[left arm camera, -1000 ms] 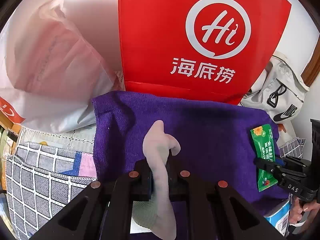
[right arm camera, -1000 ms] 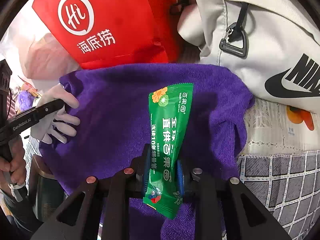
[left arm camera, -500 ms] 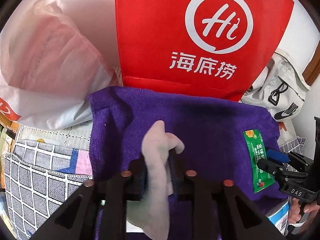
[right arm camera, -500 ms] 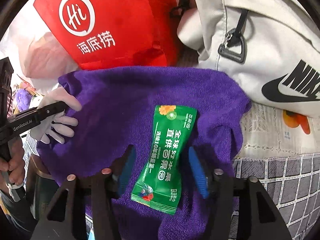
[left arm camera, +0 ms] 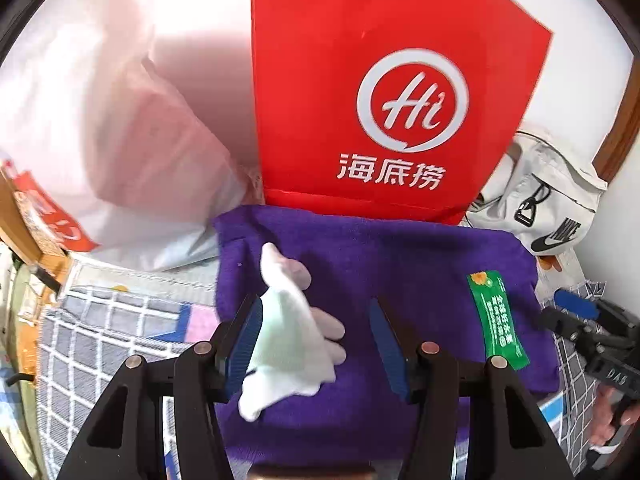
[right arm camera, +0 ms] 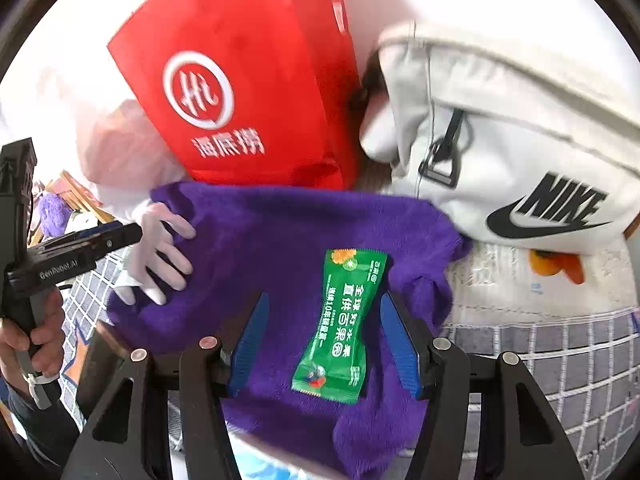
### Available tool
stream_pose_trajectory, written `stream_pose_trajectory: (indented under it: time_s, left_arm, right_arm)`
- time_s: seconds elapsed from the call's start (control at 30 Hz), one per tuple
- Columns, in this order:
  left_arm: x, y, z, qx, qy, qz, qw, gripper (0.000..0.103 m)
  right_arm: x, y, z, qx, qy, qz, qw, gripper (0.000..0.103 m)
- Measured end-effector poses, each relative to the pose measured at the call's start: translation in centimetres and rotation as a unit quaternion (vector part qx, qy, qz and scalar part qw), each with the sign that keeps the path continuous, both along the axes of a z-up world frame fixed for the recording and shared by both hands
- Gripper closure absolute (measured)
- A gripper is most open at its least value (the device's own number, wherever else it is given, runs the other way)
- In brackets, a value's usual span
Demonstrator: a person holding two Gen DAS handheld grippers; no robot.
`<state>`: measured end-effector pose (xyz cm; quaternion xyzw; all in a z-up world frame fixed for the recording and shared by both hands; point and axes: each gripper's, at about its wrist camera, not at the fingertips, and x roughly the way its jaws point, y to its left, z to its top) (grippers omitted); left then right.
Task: Organize soft objects
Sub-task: 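Open the right gripper onto the purple towel while the left gripper releases the white cloth there, then grasp the white tissues on the blue star with the right gripper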
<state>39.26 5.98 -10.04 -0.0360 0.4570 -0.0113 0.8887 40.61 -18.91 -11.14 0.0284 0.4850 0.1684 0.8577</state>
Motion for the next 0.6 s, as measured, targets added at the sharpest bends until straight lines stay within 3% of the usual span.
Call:
stream_pose_trajectory:
  time_s: [0.23,0.6]
  left_arm:
    - [-5.0,0.3,3.4,0.003,-0.023,0.005,0.9997,0.05]
    - [-14.3,-0.5,6.8,0.01,-0.045,0.004,0.999,0.05]
  right_arm:
    - [-5.1,-0.7,4.5,-0.019,-0.035,0.007,0.999,0.045]
    - [-15.5,-3.1,6.4,-0.02,-0.045,0.001,0.999,0.045]
